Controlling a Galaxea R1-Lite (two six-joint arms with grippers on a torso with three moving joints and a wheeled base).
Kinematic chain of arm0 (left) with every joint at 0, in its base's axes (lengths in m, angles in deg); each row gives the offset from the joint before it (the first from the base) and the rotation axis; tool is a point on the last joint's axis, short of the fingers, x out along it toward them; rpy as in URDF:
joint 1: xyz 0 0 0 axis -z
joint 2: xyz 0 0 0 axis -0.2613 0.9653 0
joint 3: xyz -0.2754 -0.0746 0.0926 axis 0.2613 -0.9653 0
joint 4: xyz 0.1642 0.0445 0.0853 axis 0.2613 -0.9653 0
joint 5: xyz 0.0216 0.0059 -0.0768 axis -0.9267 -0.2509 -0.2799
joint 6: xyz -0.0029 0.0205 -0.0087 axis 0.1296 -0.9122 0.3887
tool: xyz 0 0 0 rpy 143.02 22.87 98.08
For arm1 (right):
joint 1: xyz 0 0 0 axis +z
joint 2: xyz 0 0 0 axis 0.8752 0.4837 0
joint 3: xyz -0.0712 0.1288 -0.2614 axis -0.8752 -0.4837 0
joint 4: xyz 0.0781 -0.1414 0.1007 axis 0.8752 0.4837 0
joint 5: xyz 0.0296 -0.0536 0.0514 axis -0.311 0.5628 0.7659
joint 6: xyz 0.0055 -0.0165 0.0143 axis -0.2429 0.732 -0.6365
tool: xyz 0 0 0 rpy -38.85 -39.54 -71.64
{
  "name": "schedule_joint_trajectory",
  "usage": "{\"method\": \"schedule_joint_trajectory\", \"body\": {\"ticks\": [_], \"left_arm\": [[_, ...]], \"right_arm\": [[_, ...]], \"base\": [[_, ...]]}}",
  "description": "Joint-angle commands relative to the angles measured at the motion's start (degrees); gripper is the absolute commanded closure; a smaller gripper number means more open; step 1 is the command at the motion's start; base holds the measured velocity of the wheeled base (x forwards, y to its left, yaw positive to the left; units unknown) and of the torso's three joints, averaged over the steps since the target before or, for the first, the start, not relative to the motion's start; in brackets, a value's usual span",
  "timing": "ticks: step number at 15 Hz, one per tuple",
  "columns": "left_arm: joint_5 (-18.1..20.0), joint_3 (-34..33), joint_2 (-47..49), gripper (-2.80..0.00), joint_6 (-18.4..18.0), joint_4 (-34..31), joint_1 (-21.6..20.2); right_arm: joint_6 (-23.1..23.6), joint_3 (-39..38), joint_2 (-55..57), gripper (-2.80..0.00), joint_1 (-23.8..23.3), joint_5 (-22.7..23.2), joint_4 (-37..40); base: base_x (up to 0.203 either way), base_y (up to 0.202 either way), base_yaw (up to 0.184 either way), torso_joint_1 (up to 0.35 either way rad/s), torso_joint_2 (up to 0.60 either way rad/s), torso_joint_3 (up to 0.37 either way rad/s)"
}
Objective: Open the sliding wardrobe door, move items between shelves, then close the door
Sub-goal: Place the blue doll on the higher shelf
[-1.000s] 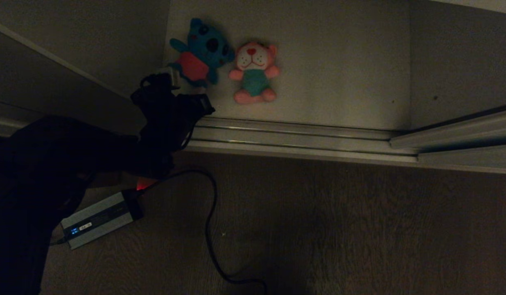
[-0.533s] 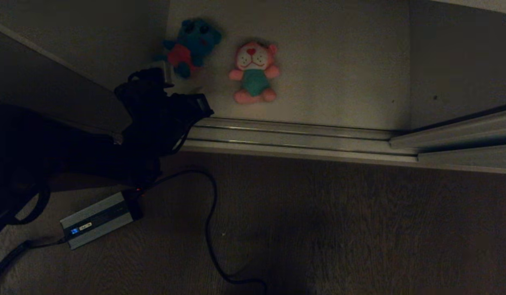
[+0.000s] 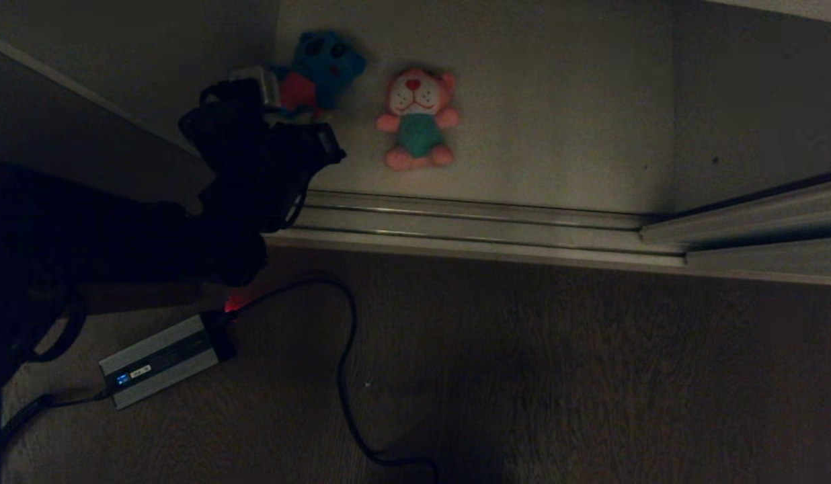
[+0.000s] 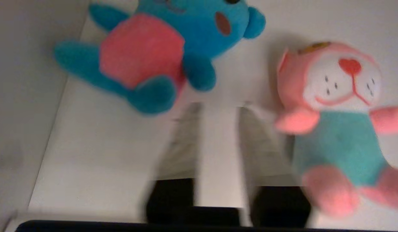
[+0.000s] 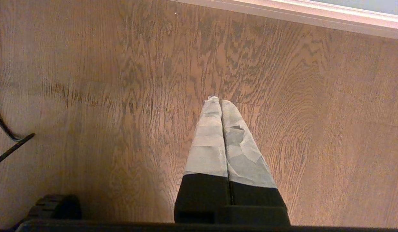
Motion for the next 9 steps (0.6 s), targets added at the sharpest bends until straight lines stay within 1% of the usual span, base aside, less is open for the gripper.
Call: {"method": "schedule_joint_trajectory", "body": {"ticks": [1, 4, 5, 6, 7, 9], "left_arm": [[0.2, 3.8, 5.1, -2.80, -1.8, 0.5, -0.1], [0.6, 9.1, 9.3, -2.80, -4.3, 2.4, -0.7], [0.6, 9.5, 9.5, -2.80, -5.4, 3.4, -1.2], [0.8, 9.6, 9.6, -2.80, -8.0, 3.8, -1.6], [1.0, 10.4, 9.8, -2.80, -9.0, 4.0, -1.8], [1.2, 12.3, 11.0, -2.80, -9.5, 5.4, -2.5]], "right_arm": [[0.0, -0.2, -0.1, 0.00, 0.0, 0.0, 0.0], [0.0, -0.2, -0.1, 0.00, 0.0, 0.0, 0.0], [0.0, -0.2, -0.1, 0.00, 0.0, 0.0, 0.0], [0.0, -0.2, -0.1, 0.00, 0.0, 0.0, 0.0], [0.0, -0.2, -0.1, 0.00, 0.0, 0.0, 0.0], [0.0, -0.2, -0.1, 0.00, 0.0, 0.0, 0.0]], "base": [[0.000, 0.000, 0.000, 0.000, 0.00, 0.000], [0.000, 0.000, 0.000, 0.000, 0.00, 0.000], [0.000, 0.000, 0.000, 0.000, 0.00, 0.000], [0.000, 0.000, 0.000, 0.000, 0.00, 0.000], [0.000, 0.000, 0.000, 0.000, 0.00, 0.000], [0.000, 0.000, 0.000, 0.000, 0.00, 0.000]]}}
